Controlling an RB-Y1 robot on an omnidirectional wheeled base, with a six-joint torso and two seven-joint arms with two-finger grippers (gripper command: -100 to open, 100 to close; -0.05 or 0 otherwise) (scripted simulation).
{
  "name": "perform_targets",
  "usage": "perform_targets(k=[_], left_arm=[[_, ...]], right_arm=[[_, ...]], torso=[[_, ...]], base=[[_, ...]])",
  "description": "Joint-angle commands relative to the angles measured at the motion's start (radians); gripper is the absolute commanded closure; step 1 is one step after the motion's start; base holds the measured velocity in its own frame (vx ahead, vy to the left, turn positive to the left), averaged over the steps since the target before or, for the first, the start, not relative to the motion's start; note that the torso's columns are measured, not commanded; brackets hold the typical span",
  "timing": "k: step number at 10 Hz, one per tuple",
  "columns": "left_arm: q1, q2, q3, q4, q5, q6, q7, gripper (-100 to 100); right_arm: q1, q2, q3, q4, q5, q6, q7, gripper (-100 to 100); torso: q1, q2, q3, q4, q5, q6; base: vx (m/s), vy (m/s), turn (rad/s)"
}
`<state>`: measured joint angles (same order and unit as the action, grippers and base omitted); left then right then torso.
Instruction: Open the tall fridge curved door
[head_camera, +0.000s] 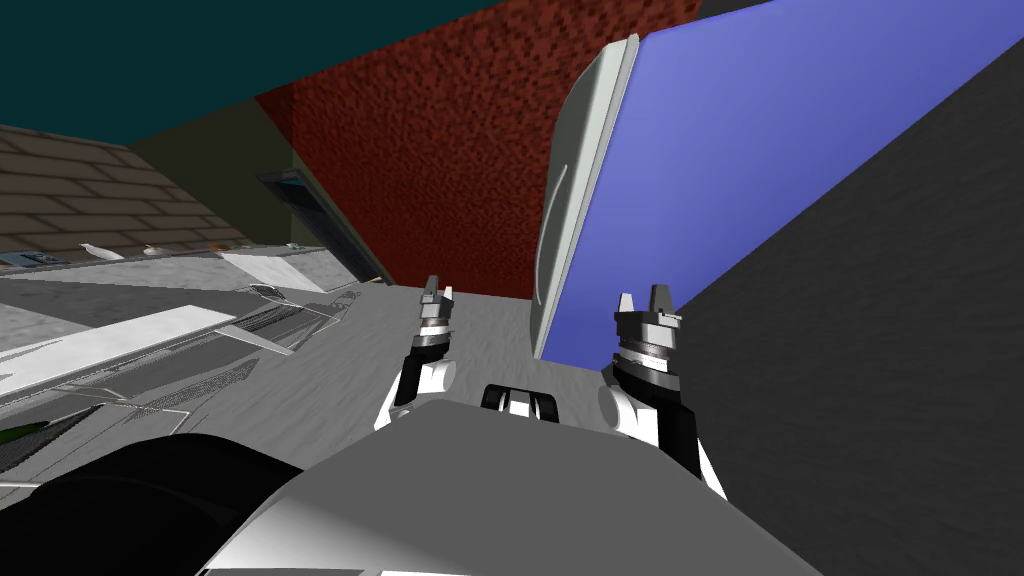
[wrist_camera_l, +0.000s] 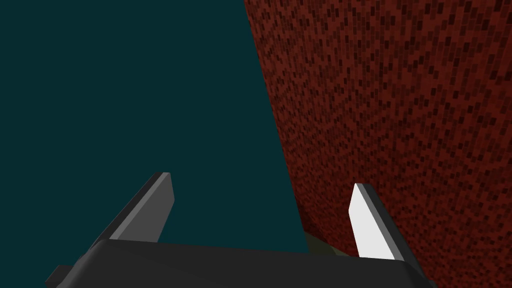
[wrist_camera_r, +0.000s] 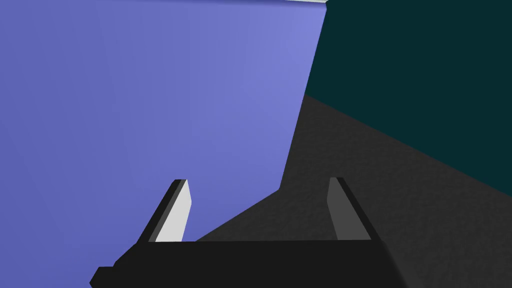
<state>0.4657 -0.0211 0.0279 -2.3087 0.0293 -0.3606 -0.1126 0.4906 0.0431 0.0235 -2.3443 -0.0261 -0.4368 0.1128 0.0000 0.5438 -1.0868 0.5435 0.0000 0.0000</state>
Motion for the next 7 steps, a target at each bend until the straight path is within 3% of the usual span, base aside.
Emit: perform_targets(k=[1, 2, 4, 7], left_arm=[[0.0, 0.0, 0.0, 0.0, 0.0, 0.0, 0.0, 0], [0.0, 0.0, 0.0, 0.0, 0.0, 0.0, 0.0, 0], [0.0, 0.0, 0.0, 0.0, 0.0, 0.0, 0.0, 0], [0.0, 0.0, 0.0, 0.0, 0.0, 0.0, 0.0, 0]], right_arm=[[0.0, 0.0, 0.0, 0.0, 0.0, 0.0, 0.0, 0], [-0.007, -0.045, -0.001, 0.01, 0.004, -0.001, 0.016, -100], [-0.025, -0.107, -0.005, 0.032, 0.014, -0.002, 0.054, -100], [-0.067, -0.179, -0.013, 0.088, 0.038, -0.007, 0.14, -100]], torso=[[0.0, 0.074, -0.148, 0.074, 0.0, 0.0], [0.0, 0.148, -0.295, 0.148, 0.0, 0.0], [0.001, 0.19, -0.384, 0.19, 0.0, 0.0], [0.001, 0.193, -0.39, 0.194, 0.0, 0.0]], base=[[0.0, 0.0, 0.0], [0.015, 0.014, -0.031], [0.024, 0.043, -0.045], [0.04, 0.068, -0.073]])
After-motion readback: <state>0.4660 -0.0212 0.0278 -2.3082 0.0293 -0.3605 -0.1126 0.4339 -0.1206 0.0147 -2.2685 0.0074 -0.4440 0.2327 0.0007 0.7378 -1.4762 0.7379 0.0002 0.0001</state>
